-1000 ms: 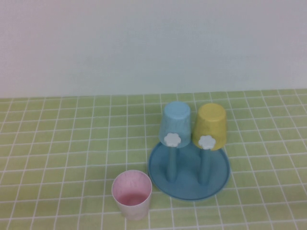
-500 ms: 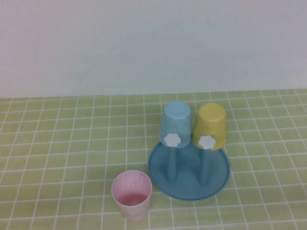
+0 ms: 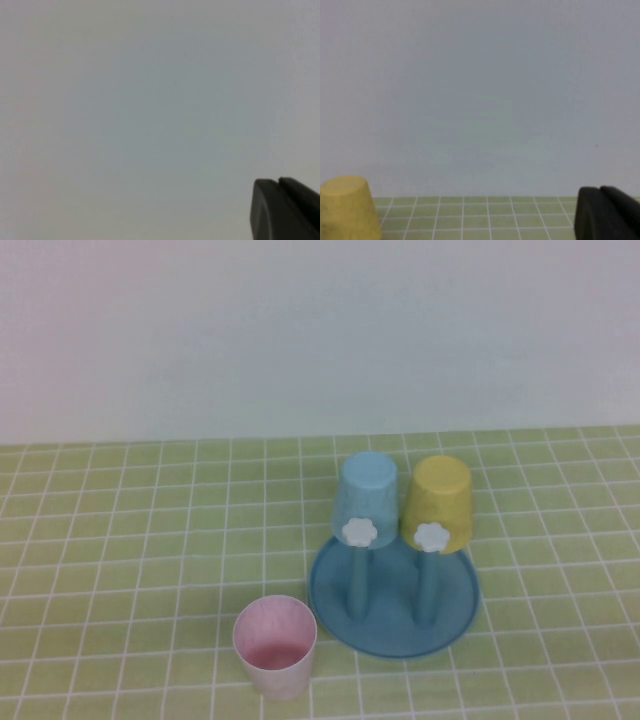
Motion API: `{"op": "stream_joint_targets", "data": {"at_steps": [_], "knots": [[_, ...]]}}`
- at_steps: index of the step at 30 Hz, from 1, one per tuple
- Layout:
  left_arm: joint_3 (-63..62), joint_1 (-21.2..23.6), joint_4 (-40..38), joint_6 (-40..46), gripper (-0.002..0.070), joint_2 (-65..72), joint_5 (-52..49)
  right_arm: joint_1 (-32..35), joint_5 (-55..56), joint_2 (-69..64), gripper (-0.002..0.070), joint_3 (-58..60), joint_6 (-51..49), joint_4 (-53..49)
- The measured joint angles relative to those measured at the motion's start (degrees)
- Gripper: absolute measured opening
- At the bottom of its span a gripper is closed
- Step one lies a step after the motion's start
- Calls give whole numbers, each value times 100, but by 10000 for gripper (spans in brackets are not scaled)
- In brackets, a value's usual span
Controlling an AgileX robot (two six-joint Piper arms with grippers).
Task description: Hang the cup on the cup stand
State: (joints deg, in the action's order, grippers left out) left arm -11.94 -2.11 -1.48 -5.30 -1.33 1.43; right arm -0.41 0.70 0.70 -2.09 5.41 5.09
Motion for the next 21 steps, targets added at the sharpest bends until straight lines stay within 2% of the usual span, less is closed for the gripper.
{"op": "stream_joint_targets", "data": {"at_steps": [12, 16, 21], "knots": [[-747, 0, 30, 57, 0, 487, -1520, 0, -1983, 0, -1, -1010, 31, -24], [-984, 0, -237, 47, 0, 827, -2475, 0, -2713, 0, -1, -1274, 31, -34], [-1297, 0, -717, 761, 0, 1364, -3122, 0, -3406, 0, -1, -1430, 31, -34]]}}
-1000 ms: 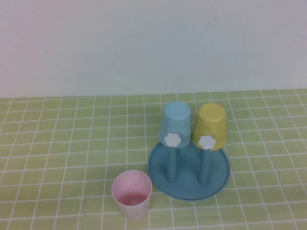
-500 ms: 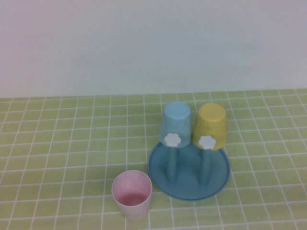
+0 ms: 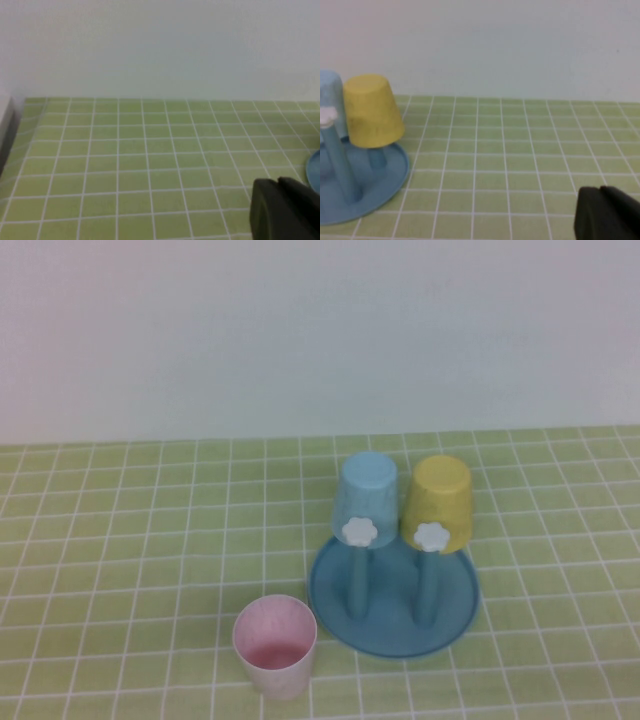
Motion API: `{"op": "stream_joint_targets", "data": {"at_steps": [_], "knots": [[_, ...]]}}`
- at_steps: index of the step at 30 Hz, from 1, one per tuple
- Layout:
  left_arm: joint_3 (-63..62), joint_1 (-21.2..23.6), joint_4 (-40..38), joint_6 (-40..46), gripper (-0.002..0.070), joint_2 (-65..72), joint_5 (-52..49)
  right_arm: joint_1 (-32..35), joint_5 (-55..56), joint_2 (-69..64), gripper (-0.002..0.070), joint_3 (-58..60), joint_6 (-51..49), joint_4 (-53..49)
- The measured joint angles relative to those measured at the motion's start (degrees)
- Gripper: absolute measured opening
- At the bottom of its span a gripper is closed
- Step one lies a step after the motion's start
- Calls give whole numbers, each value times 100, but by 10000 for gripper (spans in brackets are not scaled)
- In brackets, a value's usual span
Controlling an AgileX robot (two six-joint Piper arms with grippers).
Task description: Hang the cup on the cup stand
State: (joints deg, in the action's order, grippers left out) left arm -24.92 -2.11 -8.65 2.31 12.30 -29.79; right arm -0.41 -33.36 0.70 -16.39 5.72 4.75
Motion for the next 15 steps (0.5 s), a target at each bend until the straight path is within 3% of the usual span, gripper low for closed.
{"op": "stream_joint_targets", "data": {"at_steps": [7, 11, 15], "knots": [[-454, 0, -983, 1147, 0, 882, -848, 0, -418, -512, -1, -274, 13, 151], [-519, 0, -1729, 1753, 0, 1124, -598, 0, -629, -1218, -1, -447, 133, 298], [-519, 0, -2221, 1803, 0, 1136, -488, 0, -838, -2007, -1, -551, 646, 710]]}}
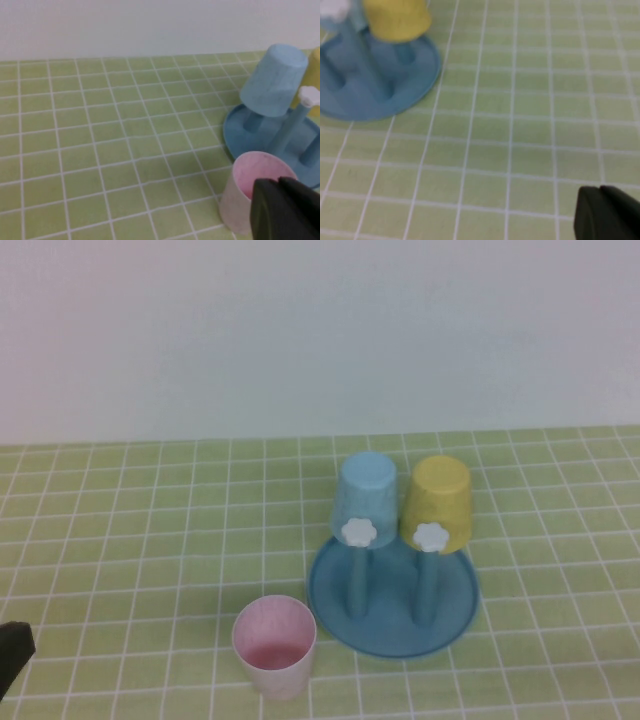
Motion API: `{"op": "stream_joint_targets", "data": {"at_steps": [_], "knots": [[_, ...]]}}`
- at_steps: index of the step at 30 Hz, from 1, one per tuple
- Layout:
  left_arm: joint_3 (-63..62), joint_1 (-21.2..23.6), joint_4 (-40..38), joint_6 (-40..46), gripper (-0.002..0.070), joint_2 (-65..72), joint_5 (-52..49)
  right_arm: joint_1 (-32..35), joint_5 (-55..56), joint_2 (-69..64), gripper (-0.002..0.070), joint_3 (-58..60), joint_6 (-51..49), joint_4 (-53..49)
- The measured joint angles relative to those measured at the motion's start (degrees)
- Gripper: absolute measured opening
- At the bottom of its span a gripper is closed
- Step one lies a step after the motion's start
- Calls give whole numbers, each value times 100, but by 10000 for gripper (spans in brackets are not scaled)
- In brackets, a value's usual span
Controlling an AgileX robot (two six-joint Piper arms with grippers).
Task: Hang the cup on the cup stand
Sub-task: Pick up the cup from the table
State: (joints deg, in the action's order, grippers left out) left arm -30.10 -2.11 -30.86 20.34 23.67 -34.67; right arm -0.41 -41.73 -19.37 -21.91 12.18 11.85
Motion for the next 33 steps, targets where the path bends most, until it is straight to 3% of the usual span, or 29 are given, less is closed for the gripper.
{"op": "stream_joint_targets", "data": {"at_steps": [7, 13, 21, 24, 31, 33], "knots": [[-75, 0, -337, 259, 0, 239, -569, 0, -239, -1075, -1, -160, 1075, 1022], [-656, 0, -351, 276, 0, 1263, -1440, 0, 126, -1311, -2, -169, 1919, 1786], [-2065, 0, -351, 930, 6, 2971, -2433, 0, 395, -1311, -2, -169, 2083, 2176], [-2626, 0, -351, 1074, 58, 3579, -2596, 0, 395, -1311, -2, -169, 2072, 2227], [-3435, -137, -454, 1125, 333, 4946, -3098, 0, 395, -1311, -2, -169, 2072, 2256], [-3547, -328, -520, 1098, 370, 5232, -3035, 0, 395, -1311, -2, -169, 2072, 2256]]}}
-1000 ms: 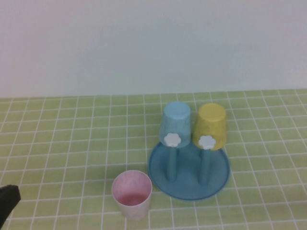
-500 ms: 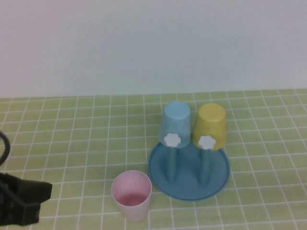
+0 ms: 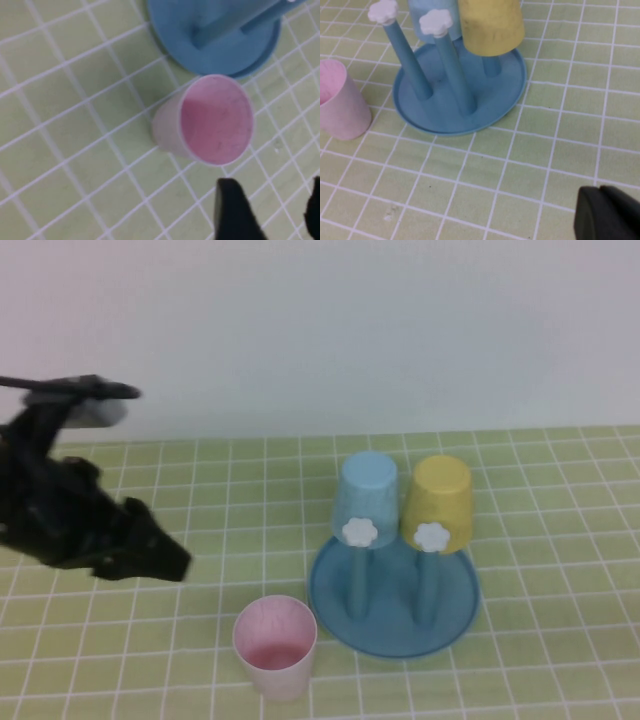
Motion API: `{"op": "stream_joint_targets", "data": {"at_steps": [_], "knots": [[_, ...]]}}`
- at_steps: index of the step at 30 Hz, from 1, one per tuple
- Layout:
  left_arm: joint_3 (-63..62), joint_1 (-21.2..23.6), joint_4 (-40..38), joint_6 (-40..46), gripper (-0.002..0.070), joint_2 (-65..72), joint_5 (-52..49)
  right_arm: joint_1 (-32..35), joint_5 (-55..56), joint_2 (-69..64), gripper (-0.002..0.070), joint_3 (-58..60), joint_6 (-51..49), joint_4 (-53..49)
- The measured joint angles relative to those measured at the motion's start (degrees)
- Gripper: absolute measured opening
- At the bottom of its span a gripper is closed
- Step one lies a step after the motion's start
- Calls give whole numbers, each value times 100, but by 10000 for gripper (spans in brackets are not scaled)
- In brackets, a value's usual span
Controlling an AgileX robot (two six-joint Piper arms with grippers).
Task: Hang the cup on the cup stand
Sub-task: Pick up the cup from the table
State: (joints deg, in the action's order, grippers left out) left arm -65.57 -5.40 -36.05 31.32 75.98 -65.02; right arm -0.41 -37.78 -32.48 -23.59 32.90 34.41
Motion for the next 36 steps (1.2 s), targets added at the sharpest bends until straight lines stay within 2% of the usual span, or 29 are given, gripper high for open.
{"op": "stream_joint_targets", "data": {"at_steps": [3, 7, 11, 17, 26, 28, 30, 34, 36], "knots": [[-123, -464, 304, 0, 376, 405, 342, 0, 0, 0, -2, 0, 0, 0], [-239, -1084, 969, -414, 379, 893, 767, 0, 14, 0, -2, 0, 0, 0], [-239, -1408, 1429, -700, 379, 1269, 1175, 0, 14, 0, -2, 0, 0, 0], [-239, -1508, 1795, -866, 379, 1753, 1363, 0, -23, 0, -2, 0, 0, 5], [-239, -1548, 1737, -827, 366, 2217, 1442, 0, -160, 0, -2, 0, 0, 14], [-239, -1548, 1678, -827, 328, 2294, 1456, 0, -160, 0, -2, 0, 0, 14], [-239, -1548, 1678, -884, 255, 2321, 1456, 0, -160, 0, -2, 0, 0, 14], [-239, -1548, 1638, -1065, 20, 2330, 1468, 0, -160, 0, -2, 0, 34, 14], [-239, -1548, 1574, -1065, 0, 2330, 1479, 0, -160, 0, -2, 0, 182, 14]]}}
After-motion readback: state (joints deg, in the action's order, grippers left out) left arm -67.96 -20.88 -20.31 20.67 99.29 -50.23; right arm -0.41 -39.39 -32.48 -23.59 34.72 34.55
